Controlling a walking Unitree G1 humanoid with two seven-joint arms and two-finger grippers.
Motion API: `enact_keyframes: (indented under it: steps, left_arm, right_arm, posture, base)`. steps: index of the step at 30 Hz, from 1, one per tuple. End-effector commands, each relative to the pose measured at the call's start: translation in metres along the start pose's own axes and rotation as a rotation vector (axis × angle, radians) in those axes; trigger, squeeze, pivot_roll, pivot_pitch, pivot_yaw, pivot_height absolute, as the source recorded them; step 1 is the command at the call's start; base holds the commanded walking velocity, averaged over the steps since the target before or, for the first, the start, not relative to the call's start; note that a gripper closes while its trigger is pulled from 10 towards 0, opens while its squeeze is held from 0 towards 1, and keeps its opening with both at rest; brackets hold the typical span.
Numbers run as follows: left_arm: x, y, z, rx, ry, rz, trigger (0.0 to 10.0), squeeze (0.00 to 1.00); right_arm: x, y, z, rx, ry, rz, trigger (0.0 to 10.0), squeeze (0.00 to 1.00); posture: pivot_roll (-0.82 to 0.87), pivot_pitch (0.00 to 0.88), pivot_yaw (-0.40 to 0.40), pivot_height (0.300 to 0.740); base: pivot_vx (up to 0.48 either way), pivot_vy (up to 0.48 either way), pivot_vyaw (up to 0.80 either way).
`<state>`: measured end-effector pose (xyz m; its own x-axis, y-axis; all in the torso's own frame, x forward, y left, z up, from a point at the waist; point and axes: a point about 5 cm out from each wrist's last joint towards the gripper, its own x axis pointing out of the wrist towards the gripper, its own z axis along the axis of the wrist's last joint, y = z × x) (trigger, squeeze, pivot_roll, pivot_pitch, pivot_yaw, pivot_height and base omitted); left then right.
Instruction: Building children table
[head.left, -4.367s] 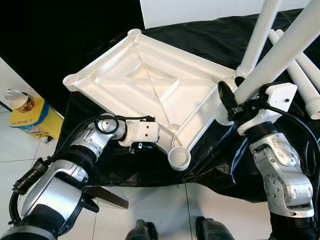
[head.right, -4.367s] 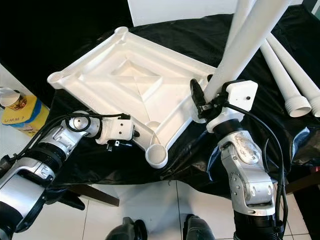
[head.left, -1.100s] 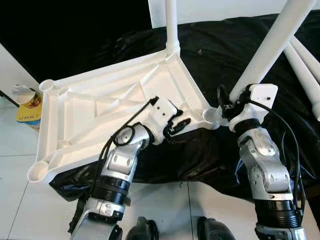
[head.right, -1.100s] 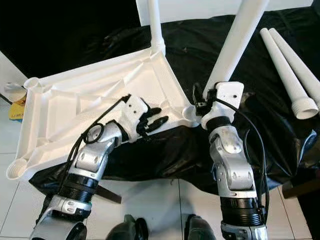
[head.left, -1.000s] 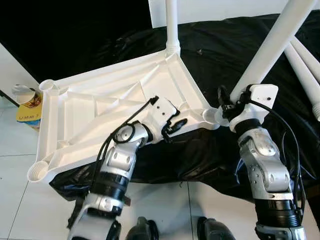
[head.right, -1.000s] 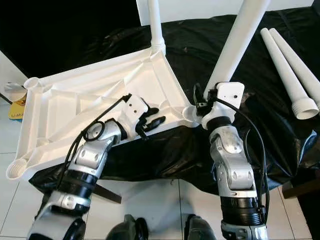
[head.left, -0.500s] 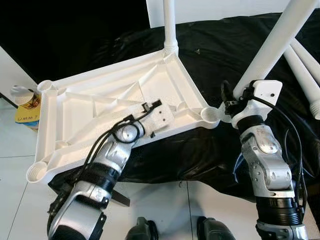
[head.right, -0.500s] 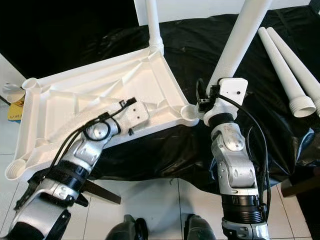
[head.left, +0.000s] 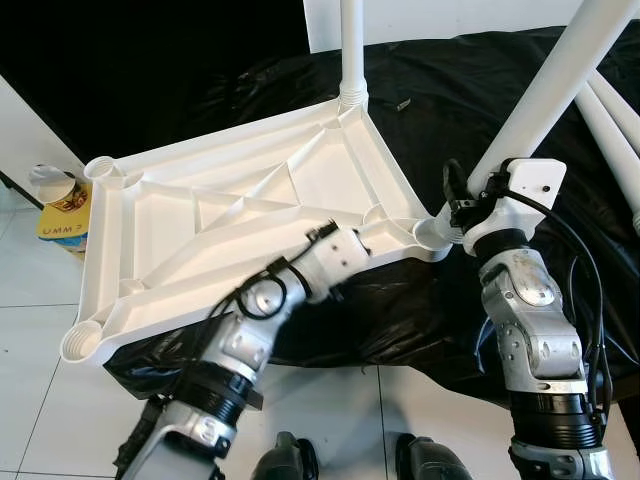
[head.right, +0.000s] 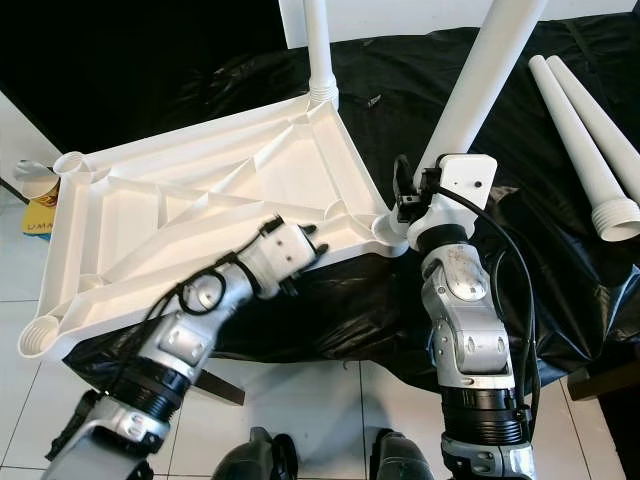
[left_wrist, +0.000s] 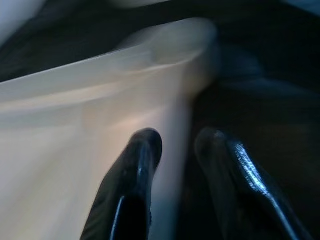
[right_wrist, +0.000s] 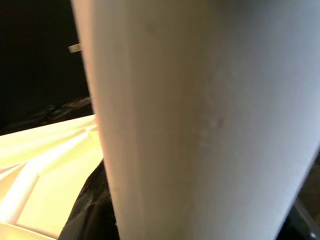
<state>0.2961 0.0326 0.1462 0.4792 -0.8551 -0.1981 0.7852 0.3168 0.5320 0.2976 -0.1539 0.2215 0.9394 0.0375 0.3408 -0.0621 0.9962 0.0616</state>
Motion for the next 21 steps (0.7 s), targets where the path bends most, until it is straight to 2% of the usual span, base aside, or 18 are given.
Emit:
enact_keyframes:
  steps: [1,6,8,11,12,14,15,16,17,18,20,21]
  left_arm:
    - [-0.004,-0.018,0.001,-0.025,-0.020,-0.178,10.0,0.00]
    - [-0.007,-0.030,0.004,-0.065,-0.052,-0.255,10.0,0.00]
    - [-0.012,-0.040,0.008,-0.108,-0.074,-0.316,10.0,0.00]
    - [-0.014,-0.042,0.009,-0.116,-0.079,-0.326,10.0,0.00]
    - [-0.015,-0.034,0.013,-0.140,-0.091,-0.284,10.0,0.00]
    - [-0.015,-0.005,0.016,-0.192,-0.096,-0.145,10.0,0.00]
    - [-0.015,-0.005,0.016,-0.192,-0.096,-0.145,10.0,0.00]
    - [-0.015,0.008,0.016,-0.193,-0.095,-0.080,10.0,0.00]
    - [-0.015,0.008,0.016,-0.193,-0.095,-0.080,10.0,0.00]
    - [-0.016,0.020,0.013,-0.206,-0.078,-0.026,10.0,0.00]
    - [-0.017,0.033,0.008,-0.237,-0.062,0.045,10.0,0.00]
    - [-0.017,0.033,0.008,-0.237,-0.062,0.045,10.0,0.00]
  right_arm:
    - [0.001,0.003,0.002,-0.004,-0.020,0.003,10.0,0.00]
    - [0.002,0.003,0.002,0.003,-0.019,-0.001,10.0,0.00]
    - [0.003,0.003,0.000,0.021,-0.013,-0.009,10.0,0.00]
    - [0.003,0.003,-0.001,0.029,-0.010,-0.010,10.0,0.00]
    - [0.003,0.003,-0.001,0.031,-0.012,-0.013,10.0,0.00]
    - [0.004,0.003,-0.002,0.029,-0.012,-0.016,10.0,0.00]
    - [0.004,0.003,-0.002,0.029,-0.012,-0.016,10.0,0.00]
    - [0.005,0.003,-0.003,0.023,-0.013,-0.015,10.0,0.00]
    - [0.005,0.003,-0.003,0.023,-0.013,-0.015,10.0,0.00]
    - [0.005,0.003,-0.004,0.019,-0.013,-0.009,10.0,0.00]
    - [0.005,0.004,-0.005,0.017,-0.014,-0.001,10.0,0.00]
    - [0.005,0.004,-0.005,0.017,-0.014,-0.001,10.0,0.00]
  posture:
    - [-0.02,0.145,0.091,0.740]
    - [-0.02,0.137,0.094,0.740]
    - [-0.02,0.127,0.096,0.740]
    - [-0.02,0.127,0.096,0.740]
    - [-0.01,0.123,0.096,0.740]
    - [-0.01,0.114,0.091,0.740]
    - [-0.01,0.114,0.091,0.740]
    - [0.00,0.111,0.090,0.740]
    - [0.00,0.111,0.090,0.740]
    - [0.00,0.107,0.089,0.740]
    - [-0.01,0.102,0.090,0.740]
    - [-0.01,0.102,0.090,0.740]
  base:
    - [0.000,0.000,0.00]
    - [0.000,0.000,0.00]
    - [0.000,0.000,0.00]
    - [0.000,0.000,0.00]
    - [0.000,0.000,0.00]
    - [0.000,0.000,0.00]
    - [0.000,0.000,0.00]
    - [0.000,0.000,0.00]
    - [0.000,0.000,0.00]
    - [0.000,0.000,0.00]
    - [0.000,0.000,0.00]
    - [0.000,0.000,0.00]
